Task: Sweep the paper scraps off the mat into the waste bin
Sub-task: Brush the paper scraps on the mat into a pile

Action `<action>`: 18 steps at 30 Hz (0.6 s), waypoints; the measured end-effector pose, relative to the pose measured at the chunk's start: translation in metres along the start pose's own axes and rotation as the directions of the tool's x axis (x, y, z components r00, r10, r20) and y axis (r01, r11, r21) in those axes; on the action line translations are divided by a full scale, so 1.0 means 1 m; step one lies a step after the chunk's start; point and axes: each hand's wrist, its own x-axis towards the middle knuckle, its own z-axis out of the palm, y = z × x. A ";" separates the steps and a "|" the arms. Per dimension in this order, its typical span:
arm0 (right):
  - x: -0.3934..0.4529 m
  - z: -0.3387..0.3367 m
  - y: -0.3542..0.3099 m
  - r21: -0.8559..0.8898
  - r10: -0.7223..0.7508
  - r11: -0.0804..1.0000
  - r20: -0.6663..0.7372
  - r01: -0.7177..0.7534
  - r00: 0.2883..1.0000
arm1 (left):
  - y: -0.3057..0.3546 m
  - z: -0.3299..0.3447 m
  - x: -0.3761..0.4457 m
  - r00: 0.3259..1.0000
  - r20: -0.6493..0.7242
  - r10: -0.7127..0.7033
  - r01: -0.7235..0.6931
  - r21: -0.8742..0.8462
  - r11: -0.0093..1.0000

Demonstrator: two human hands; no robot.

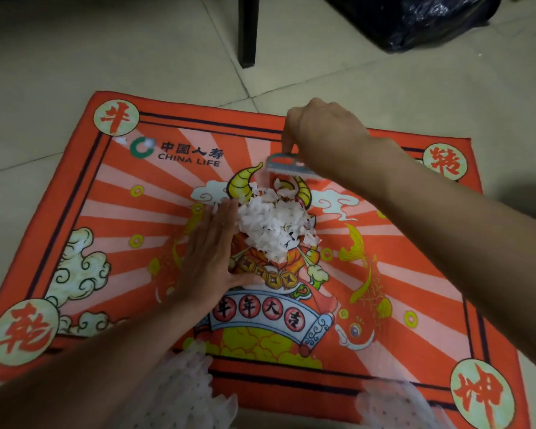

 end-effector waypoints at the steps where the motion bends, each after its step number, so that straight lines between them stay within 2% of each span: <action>1: 0.003 -0.001 -0.001 0.006 -0.001 1.000 -0.004 0.001 1.000 | -0.002 -0.001 0.000 1.000 -0.007 -0.010 0.010 0.001 1.000; 8: 0.026 0.004 -0.036 0.014 -0.121 0.992 -0.027 0.122 0.992 | -0.014 -0.009 -0.004 0.997 -0.035 -0.069 0.070 0.033 0.997; 18: 0.024 0.011 -0.044 0.021 -0.212 0.977 0.093 0.211 0.973 | -0.024 -0.002 -0.010 0.989 -0.045 -0.141 0.144 0.066 0.987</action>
